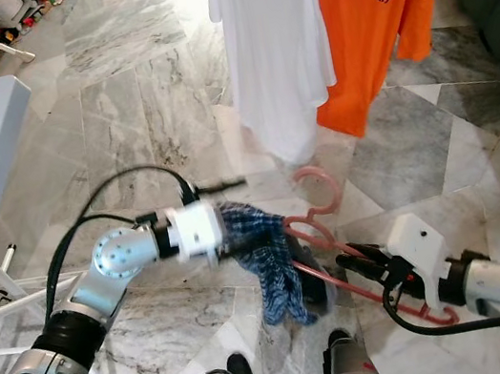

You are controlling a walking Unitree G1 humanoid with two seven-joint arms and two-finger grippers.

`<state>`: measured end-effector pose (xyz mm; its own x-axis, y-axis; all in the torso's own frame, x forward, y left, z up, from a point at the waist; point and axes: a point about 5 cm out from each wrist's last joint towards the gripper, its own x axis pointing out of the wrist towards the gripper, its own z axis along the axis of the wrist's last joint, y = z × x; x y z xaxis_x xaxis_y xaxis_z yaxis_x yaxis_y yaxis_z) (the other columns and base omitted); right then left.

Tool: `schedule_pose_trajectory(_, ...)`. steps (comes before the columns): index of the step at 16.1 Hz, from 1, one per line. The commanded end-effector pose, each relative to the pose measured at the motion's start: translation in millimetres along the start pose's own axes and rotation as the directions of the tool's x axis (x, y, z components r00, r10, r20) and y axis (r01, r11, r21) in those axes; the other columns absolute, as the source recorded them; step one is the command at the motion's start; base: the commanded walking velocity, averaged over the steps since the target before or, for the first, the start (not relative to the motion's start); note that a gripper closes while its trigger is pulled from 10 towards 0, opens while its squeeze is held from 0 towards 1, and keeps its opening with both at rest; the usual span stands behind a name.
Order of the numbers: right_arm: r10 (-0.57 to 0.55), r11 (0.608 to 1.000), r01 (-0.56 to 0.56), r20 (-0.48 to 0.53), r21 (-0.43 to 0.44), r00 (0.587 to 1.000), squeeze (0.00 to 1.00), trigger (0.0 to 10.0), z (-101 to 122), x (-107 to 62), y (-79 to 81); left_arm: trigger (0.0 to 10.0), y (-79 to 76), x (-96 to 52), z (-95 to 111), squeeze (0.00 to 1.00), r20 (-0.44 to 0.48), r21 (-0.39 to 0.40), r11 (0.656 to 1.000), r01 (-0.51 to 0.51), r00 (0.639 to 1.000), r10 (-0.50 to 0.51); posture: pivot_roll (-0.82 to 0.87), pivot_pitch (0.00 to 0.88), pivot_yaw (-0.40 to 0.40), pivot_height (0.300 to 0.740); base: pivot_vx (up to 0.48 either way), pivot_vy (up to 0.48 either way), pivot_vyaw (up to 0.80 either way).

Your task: Hang hanger

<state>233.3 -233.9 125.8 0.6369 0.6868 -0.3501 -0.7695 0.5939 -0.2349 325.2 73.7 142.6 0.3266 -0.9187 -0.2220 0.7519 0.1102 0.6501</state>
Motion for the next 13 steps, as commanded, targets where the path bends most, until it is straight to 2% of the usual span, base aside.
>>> schedule_pose_trajectory(1, 0.054, 0.998, -0.054, -0.004, -0.035, 0.999, 0.00, 10.0, 1, 1.5, 4.9, 10.0, -7.6, -6.4, -9, 1.00, -0.032, -0.017, 0.999, 0.047, 0.998, -0.047, -0.20, 0.274, 0.142, 0.740, 0.000, 0.000, 0.00)
schedule_pose_trajectory(3, 0.055, 0.996, -0.056, -0.027, -0.069, 0.998, 0.00, 10.0, -1, 1.7, 3.0, 10.0, -4.6, -8.9, -13, 1.00, -0.063, -0.029, 0.998, 0.060, 0.996, -0.062, -0.20, 0.273, 0.143, 0.740, 0.000, 0.000, 0.00)
schedule_pose_trajectory(4, 0.060, 0.996, -0.062, -0.026, -0.069, 0.998, 0.00, 10.0, 0, 2.2, 3.6, 10.0, -3.7, -9.3, -15, 0.78, -0.076, -0.034, 0.998, 0.059, 0.995, -0.062, -0.20, 0.274, 0.144, 0.740, 0.000, 0.000, 0.00)
schedule_pose_trajectory(5, 0.076, 0.994, -0.078, -0.025, -0.075, 0.997, 0.00, 10.0, 2, 2.6, 5.3, 10.0, -4.1, -9.4, -17, 0.00, -0.089, -0.034, 0.997, 0.066, 0.994, -0.069, -0.20, 0.272, 0.145, 0.740, 0.000, 0.000, 0.00)
schedule_pose_trajectory(8, 0.136, 0.984, -0.139, -0.042, -0.113, 0.990, 0.00, 10.0, 8, 2.4, 10.6, 10.0, -5.5, -6.7, -24, 0.00, -0.131, -0.074, 0.993, 0.092, 0.986, -0.101, -0.21, 0.269, 0.142, 0.740, 0.000, 0.000, 0.00)
schedule_pose_trajectory(9, 0.135, 0.983, -0.138, -0.035, -0.121, 0.990, 0.00, 10.0, 12, 2.6, 8.7, 10.0, -11.6, -6.4, -29, 0.00, -0.154, -0.103, 0.982, 0.157, 0.973, -0.172, -0.21, 0.268, 0.144, 0.740, 0.000, 0.000, 0.00)
schedule_pose_trajectory(11, 0.142, 0.981, -0.144, -0.027, -0.128, 0.990, 0.00, 10.0, 15, 3.5, 8.2, 10.0, -16.2, -5.7, -32, 0.00, -0.171, -0.116, 0.972, 0.205, 0.960, -0.223, -0.21, 0.267, 0.147, 0.740, 0.000, 0.000, 0.00)
schedule_pose_trajectory(13, 0.149, 0.978, -0.151, -0.027, -0.143, 0.988, 0.00, 10.0, 18, 4.5, 9.6, 0.0, -17.8, -4.5, -34, 0.00, -0.174, -0.149, 0.960, 0.236, 0.950, -0.261, -0.21, 0.266, 0.151, 0.740, 0.000, 0.000, 0.00)
